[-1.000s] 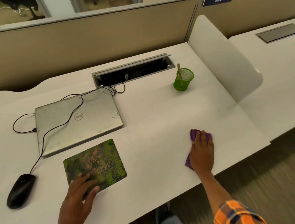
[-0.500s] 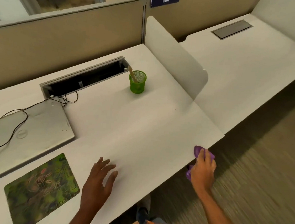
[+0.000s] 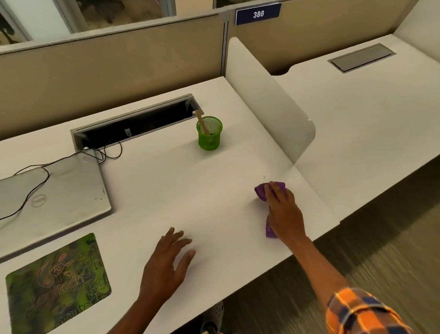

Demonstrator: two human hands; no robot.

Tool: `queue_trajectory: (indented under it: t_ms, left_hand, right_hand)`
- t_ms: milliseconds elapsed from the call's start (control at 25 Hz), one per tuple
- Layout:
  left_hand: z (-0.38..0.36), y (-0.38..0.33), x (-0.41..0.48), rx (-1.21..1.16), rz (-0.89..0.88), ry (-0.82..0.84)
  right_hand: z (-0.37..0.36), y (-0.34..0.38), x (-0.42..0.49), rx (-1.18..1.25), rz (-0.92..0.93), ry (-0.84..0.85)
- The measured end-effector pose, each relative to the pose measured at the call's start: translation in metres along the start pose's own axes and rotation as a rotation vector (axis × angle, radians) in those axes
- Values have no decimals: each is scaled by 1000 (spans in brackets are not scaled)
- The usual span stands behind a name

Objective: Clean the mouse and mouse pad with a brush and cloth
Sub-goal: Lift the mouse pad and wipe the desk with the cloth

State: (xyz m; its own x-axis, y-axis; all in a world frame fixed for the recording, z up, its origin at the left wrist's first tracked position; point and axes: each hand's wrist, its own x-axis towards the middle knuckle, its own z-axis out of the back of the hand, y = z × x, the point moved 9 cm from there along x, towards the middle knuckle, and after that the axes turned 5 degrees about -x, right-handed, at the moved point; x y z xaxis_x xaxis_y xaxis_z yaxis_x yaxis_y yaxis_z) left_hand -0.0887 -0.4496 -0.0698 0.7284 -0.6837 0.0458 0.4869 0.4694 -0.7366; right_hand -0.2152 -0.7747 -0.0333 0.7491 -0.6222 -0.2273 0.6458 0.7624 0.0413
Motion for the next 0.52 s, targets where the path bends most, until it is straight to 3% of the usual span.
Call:
queue_trajectory:
  t_ms: [280, 520]
  left_hand:
    - [10, 10, 10, 34, 45, -57]
    - [15, 17, 8, 58, 70, -56]
  right_hand:
    - [7, 44, 70, -184, 229, 25]
    - [-8, 37, 75, -242, 203, 29]
